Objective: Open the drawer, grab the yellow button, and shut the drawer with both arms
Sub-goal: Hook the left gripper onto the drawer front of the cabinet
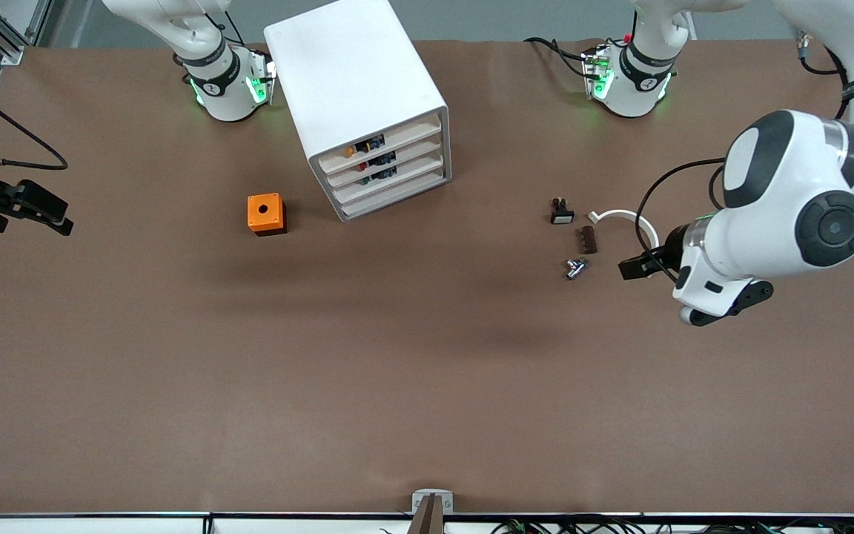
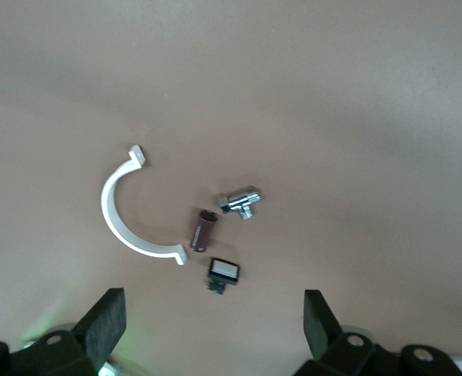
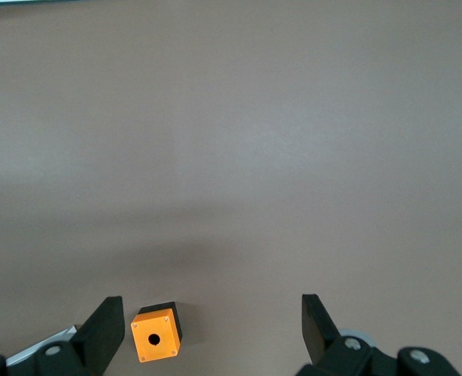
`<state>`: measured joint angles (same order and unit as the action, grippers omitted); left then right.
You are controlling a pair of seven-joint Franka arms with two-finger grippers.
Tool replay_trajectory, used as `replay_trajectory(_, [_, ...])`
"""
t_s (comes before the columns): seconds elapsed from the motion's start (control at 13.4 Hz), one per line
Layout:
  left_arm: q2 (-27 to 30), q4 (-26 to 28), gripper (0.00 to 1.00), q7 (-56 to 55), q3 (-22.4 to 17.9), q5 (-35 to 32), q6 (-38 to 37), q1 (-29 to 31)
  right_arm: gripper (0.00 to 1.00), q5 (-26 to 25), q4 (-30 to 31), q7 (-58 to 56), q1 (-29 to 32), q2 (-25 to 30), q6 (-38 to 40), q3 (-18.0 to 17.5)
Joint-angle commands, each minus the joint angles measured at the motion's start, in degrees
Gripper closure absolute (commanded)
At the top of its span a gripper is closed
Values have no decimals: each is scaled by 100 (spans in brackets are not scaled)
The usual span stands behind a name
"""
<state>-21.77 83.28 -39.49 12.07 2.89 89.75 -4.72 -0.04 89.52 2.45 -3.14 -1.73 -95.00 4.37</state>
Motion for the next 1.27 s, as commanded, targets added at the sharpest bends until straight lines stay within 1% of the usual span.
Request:
replay_trajectory(0.0, [-239, -136, 1, -734, -12, 27, 16, -380, 0, -23, -75, -61, 120, 6, 104, -59])
replay_trajectory(0.22, [-503, -136, 0, -1418, -12, 1, 16, -626, 0, -14, -84, -95, 120, -3, 148, -59])
replay_trajectory(0.37, [-503, -136, 0, -2051, -55, -113, 16, -951, 0, -14, -84, -96, 120, -3, 157, -50])
replay_trajectory(0.52, [-564, -136, 0, -2702, -38, -297, 16, -979, 0, -14, -84, -87, 120, -3, 148, -59])
replay_trajectory(0.67, [-600, -93, 0, -3186, -12, -298, -19, -987, 0, -14, -84, -113, 129, -3, 148, -50])
replay_trajectory(0.74, [-617, -75, 0, -3606, -12, -281, -80, -1127, 0, -14, -84, -104, 129, -3, 148, -50])
replay_trajectory(0.82, [-626, -75, 0, -4367, -12, -272, -159, -1354, 0, -14, -84, -113, 120, -3, 148, -50])
replay_trajectory(0.97, [-766, -110, 0, -5574, -12, -149, -142, -1611, 0, -14, -66, -148, 120, -3, 157, -50])
replay_trajectory(1.04, [-871, -110, 0, -6083, -3, 25, -142, -1698, 0, -14, -66, -148, 129, -3, 149, -50])
replay_trajectory(1.19, [-1108, -110, 0, -6780, -3, 639, -142, -1778, 0, -14, -49, -140, 120, -3, 148, -50])
